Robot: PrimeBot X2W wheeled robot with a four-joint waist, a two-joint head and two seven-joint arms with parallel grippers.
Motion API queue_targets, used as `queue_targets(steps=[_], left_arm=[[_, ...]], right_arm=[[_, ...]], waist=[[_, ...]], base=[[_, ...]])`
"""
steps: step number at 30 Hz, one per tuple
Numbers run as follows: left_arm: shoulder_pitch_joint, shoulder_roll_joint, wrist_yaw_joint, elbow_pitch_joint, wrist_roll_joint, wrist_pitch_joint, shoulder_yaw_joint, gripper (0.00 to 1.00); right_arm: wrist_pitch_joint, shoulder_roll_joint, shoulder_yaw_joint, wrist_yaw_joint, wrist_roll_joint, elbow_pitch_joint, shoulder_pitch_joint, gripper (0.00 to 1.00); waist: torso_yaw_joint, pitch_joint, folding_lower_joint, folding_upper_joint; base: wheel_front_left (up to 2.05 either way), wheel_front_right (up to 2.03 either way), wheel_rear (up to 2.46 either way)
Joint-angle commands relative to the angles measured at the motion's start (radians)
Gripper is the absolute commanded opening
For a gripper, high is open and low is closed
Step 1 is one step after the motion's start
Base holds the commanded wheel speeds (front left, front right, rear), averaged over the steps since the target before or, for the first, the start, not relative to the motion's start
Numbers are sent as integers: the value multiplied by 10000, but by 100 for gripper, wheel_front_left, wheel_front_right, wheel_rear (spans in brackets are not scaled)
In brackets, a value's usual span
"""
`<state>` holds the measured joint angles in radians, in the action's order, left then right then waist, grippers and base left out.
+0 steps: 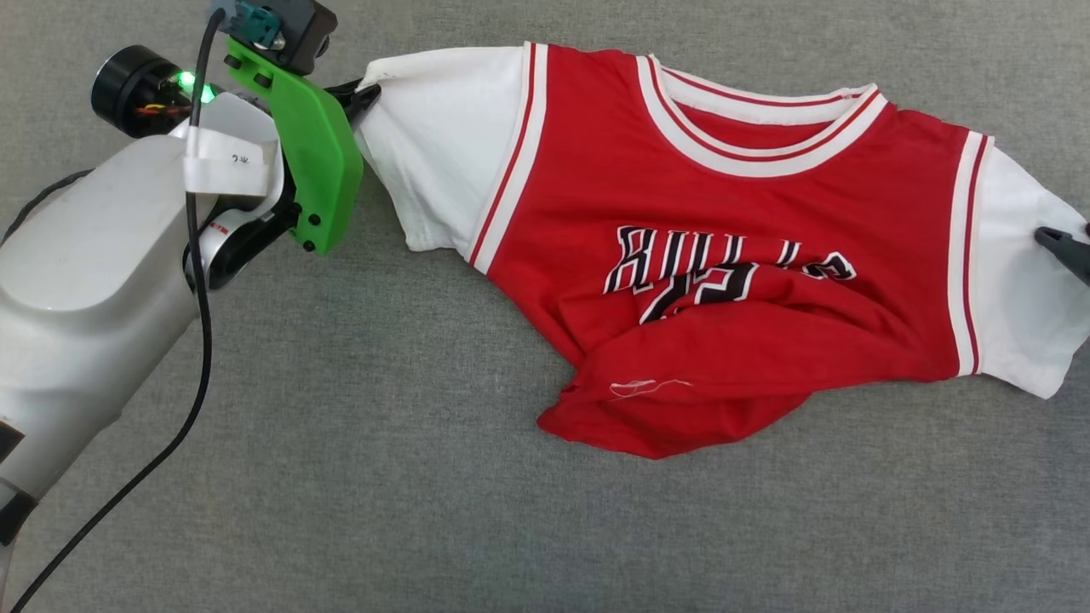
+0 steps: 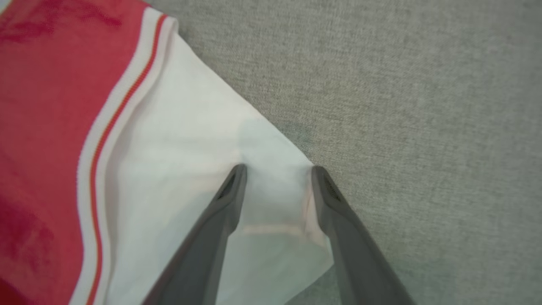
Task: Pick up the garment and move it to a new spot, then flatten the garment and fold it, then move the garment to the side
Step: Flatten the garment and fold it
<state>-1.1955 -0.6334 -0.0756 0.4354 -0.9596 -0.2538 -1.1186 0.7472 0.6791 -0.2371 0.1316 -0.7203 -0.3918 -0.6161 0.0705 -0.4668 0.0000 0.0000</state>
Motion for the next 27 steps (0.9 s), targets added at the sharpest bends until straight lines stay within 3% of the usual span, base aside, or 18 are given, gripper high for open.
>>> queue_targets(steps=[1,8,16,27], left_arm=[[7,8,-39,86,55,125,-6,0],[84,-34,-154,193,103,730,59,0],[-109,-344,249,-568,461,1844,477,0],[-1260,-576,989,-1982,1035,2423,1159,0]], right_arm=[[-264,-183,-272,-9,-220,-232,373,0],[-2653,365,-50,-9,-570,728,23,0],[-4603,881,13,-9,-609,2230,40,0],[-5395,826,864,-9,-89,3584,-920,0]], waist=[[-83,191,0,0],[-218,1049,0,0],[-351,2053,0,0],[-424,2407,0,0]], base=[[0,0,0],[0,0,0],[0,0,0],[0,0,0]])
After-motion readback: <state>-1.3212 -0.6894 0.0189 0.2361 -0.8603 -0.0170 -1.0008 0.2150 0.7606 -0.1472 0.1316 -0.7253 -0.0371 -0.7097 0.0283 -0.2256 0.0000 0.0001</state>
